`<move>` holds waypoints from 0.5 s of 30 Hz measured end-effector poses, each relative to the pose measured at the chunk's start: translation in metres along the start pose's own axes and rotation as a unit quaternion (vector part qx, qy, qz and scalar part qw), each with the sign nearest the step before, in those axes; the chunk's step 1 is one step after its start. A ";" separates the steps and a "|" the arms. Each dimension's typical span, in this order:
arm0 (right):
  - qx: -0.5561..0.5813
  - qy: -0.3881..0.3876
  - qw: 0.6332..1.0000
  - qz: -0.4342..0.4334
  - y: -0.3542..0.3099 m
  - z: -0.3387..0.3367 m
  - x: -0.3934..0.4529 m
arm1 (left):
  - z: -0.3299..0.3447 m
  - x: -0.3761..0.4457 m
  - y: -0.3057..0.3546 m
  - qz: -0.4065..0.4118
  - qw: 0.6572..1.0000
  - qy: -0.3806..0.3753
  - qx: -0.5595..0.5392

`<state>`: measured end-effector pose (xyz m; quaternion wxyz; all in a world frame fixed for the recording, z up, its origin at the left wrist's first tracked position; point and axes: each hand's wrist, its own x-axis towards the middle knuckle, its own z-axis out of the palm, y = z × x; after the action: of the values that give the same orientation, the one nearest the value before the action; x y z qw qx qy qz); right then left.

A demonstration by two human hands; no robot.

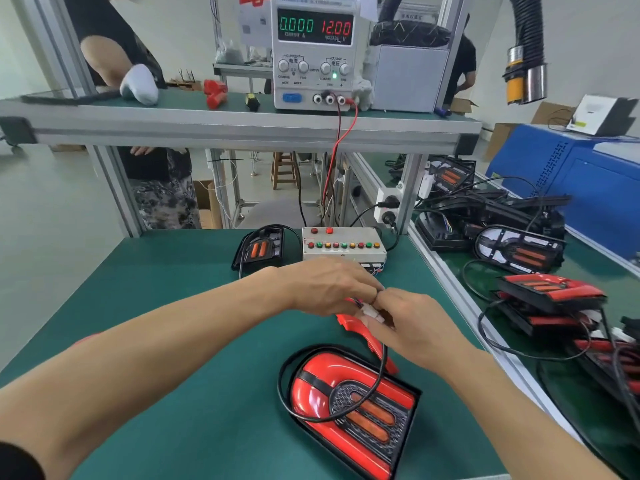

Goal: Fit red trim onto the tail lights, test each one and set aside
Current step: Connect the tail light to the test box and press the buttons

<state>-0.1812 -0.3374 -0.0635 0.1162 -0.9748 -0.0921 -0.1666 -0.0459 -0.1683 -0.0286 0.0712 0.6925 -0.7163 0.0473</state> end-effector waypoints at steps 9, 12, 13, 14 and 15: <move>0.063 -0.009 0.993 0.100 0.007 0.001 -0.003 | -0.002 -0.011 -0.021 -0.026 0.994 -0.015 0.102; 0.165 0.013 0.968 0.189 -0.001 0.004 0.000 | 0.005 -0.012 -0.023 -0.044 0.988 -0.018 0.148; 0.200 0.011 0.956 0.213 -0.004 0.005 0.000 | 0.009 -0.015 -0.023 -0.063 0.985 -0.032 0.156; 0.243 0.009 0.941 0.235 -0.007 0.005 0.000 | 0.014 -0.019 -0.021 -0.084 0.981 -0.050 0.166; 0.284 0.007 0.924 0.256 -0.009 0.005 -0.001 | 0.017 -0.026 -0.019 -0.104 0.977 -0.065 0.177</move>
<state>-0.1825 -0.3276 -0.0666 0.4279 -0.8899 0.1179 -0.1050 -0.0267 -0.1464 -0.0505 -0.0947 0.7663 -0.6238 0.1211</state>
